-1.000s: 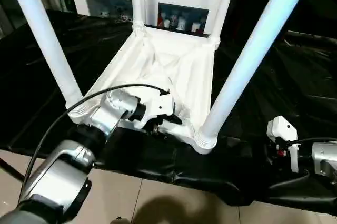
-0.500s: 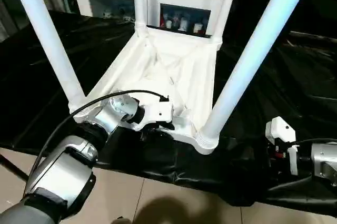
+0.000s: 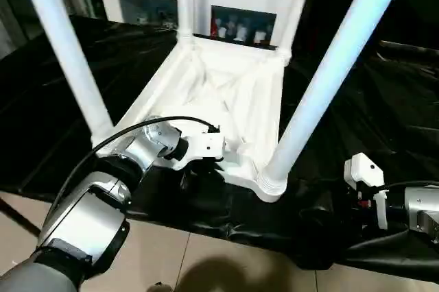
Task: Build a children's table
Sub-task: Rotate table base
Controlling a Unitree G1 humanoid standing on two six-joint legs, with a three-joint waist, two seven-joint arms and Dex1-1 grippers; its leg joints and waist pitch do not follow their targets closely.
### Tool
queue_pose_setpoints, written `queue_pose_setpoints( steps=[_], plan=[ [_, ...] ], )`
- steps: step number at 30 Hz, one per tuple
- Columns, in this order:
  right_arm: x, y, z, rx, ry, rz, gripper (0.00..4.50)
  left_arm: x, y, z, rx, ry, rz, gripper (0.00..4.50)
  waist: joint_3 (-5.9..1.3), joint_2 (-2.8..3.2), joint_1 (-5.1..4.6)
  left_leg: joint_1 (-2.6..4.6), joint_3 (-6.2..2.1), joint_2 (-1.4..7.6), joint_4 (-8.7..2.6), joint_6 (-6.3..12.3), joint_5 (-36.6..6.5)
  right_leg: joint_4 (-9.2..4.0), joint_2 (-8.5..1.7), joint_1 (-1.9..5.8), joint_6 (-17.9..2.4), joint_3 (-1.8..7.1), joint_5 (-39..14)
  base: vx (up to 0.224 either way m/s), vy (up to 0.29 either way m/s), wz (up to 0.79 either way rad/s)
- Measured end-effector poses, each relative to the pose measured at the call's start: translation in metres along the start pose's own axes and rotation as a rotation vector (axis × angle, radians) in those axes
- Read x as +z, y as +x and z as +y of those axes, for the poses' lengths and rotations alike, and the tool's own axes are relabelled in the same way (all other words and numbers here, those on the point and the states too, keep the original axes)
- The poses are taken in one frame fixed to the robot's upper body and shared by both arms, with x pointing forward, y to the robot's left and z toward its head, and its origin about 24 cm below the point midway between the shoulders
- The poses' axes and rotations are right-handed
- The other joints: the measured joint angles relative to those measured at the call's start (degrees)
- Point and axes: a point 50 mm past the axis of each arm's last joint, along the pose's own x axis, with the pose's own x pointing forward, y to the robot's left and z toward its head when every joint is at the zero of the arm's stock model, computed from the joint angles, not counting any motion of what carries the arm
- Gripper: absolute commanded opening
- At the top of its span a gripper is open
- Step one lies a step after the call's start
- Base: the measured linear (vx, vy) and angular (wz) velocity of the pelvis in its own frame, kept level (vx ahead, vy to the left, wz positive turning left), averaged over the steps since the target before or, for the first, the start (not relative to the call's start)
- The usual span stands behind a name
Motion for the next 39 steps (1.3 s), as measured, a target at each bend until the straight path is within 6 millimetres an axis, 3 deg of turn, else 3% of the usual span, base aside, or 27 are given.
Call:
queue_pose_setpoints(
  steps=[5,12,14,24,27,39],
  plan=[
    [0.005,0.009,-0.007,-0.084,-0.030,-0.058,3.81,0.000,0.006,0.003,0.072,-0.104,-0.023,0.04,-0.03,-0.05,-0.34,0.08,0.02,-0.01,0.03,0.02,-0.01,0.07,0.00,0.01,-0.05,0.02,0.00,0.000,0.000,0.00],
    [-0.002,0.028,-0.008,-0.137,0.033,-0.123,3.81,-0.011,0.001,-0.005,0.220,-0.144,-0.044,0.04,-0.29,0.27,-2.71,0.25,-0.07,-0.02,-0.08,0.01,-0.02,0.17,0.00,-0.02,0.20,-0.06,-0.10,0.000,0.000,0.00],
    [-0.003,0.031,-0.008,-0.154,0.035,-0.135,3.81,-0.013,0.000,-0.010,0.233,-0.137,-0.051,0.04,-0.40,0.39,-2.97,0.26,-0.07,-0.03,-0.14,0.01,-0.02,0.14,0.01,-0.05,0.25,-0.05,-0.13,0.000,0.000,0.00],
    [-0.003,0.042,-0.009,-0.179,0.047,-0.173,3.81,-0.011,0.002,-0.025,0.206,-0.113,-0.107,0.04,-0.70,0.68,-2.73,0.07,0.06,-0.08,-0.18,0.20,-0.15,-0.07,-0.07,-0.07,0.33,0.03,-0.24,0.000,0.000,0.00],
    [-0.002,0.043,-0.009,-0.182,0.045,-0.180,3.81,-0.010,0.001,-0.026,0.203,-0.149,-0.124,0.57,-0.72,0.72,-2.80,0.02,0.10,-0.09,-0.19,0.33,-0.23,-0.23,-0.07,-0.07,0.33,0.03,-0.24,0.000,0.000,0.00],
    [0.003,0.044,-0.010,-0.177,0.025,-0.196,3.81,-0.009,0.003,-0.025,0.236,-0.163,-0.192,0.59,-0.63,0.27,-2.34,-0.09,0.08,-0.08,-0.16,0.39,-0.26,-0.38,-0.07,-0.04,0.28,-0.01,-0.20,0.000,0.000,0.00]
  ],
)
